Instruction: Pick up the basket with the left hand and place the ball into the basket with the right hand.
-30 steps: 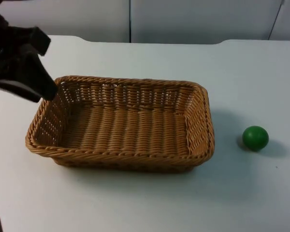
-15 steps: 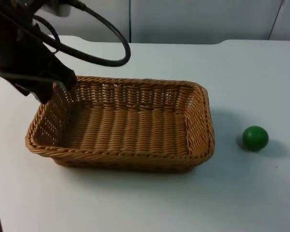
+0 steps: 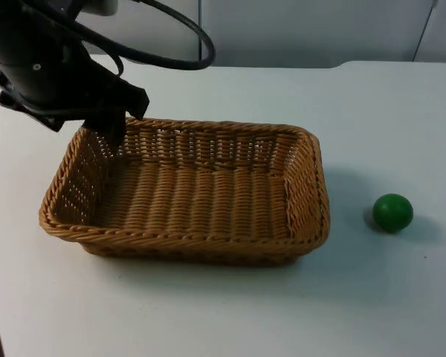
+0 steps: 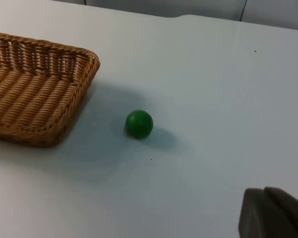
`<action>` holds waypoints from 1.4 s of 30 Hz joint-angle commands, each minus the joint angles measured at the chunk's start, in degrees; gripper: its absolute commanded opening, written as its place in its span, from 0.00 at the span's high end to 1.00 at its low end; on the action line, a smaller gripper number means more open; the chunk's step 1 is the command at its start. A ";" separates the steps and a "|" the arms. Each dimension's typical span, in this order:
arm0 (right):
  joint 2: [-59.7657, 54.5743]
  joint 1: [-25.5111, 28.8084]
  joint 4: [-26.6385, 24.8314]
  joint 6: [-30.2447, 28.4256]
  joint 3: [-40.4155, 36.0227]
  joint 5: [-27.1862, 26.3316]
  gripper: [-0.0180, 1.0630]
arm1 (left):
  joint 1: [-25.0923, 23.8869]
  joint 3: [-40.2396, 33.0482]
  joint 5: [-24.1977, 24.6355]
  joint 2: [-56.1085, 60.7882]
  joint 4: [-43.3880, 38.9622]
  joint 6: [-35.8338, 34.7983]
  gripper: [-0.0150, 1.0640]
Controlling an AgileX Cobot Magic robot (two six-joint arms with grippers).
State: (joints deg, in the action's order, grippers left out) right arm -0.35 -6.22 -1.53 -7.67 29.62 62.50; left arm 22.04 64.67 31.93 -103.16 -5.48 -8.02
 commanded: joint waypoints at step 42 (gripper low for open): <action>0.35 0.47 0.04 -0.31 -0.37 -0.60 0.99 | -3.06 1.37 -6.29 -13.10 3.87 -6.07 0.99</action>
State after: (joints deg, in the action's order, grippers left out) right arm -0.35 -6.08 -1.53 -7.67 29.62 62.50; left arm 18.70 65.94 24.86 -117.50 -1.65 -12.90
